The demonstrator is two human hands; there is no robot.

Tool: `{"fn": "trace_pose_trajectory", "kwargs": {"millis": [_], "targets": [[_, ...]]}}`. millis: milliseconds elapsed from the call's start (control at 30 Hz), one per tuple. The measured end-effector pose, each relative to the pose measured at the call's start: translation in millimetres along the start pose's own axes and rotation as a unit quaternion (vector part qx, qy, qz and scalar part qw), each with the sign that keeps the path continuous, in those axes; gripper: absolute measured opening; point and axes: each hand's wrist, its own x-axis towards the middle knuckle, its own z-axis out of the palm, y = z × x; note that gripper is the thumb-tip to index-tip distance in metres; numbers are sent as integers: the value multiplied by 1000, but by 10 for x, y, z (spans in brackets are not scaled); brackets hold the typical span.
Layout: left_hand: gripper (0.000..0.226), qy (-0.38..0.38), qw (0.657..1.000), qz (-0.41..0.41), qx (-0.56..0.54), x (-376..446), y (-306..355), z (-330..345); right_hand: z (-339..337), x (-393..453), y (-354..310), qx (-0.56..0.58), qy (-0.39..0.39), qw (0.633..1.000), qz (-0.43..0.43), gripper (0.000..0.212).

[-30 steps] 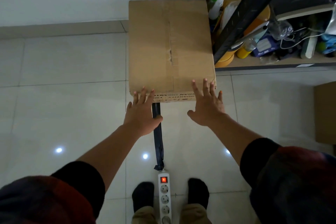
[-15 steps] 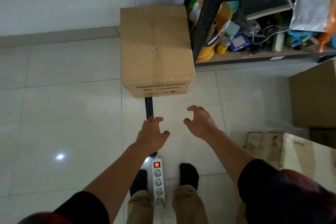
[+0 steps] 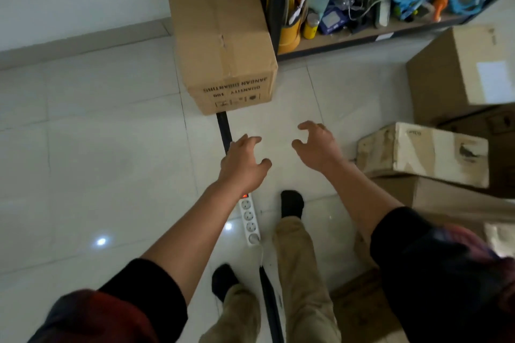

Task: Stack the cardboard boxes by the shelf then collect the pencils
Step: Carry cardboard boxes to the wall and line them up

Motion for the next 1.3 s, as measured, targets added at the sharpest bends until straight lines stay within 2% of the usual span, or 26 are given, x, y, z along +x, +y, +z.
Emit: {"fn": "trace_pose_trajectory", "kwargs": {"millis": [200, 433, 767, 1000, 1300], "targets": [[57, -2, 1000, 19, 1, -879, -152, 10, 133, -1112, 97, 41, 0, 999, 27, 49], [49, -44, 998, 48, 13, -1825, 194, -116, -125, -2192, 298, 114, 10, 990, 85, 47], [40, -19, 995, 24, -94, -2404, 663, -192, -657, -2866, 511, 178, 23, 976, 125, 41], [39, -36, 995, 14, -91, -2746, 759, 12, -633, -3342, 759, 186, 17, 974, 132, 41], [38, -77, 994, 45, -55, -3348, 688, 358, -297, -4078, 981, 231, 20, 959, 160, 41]]}}
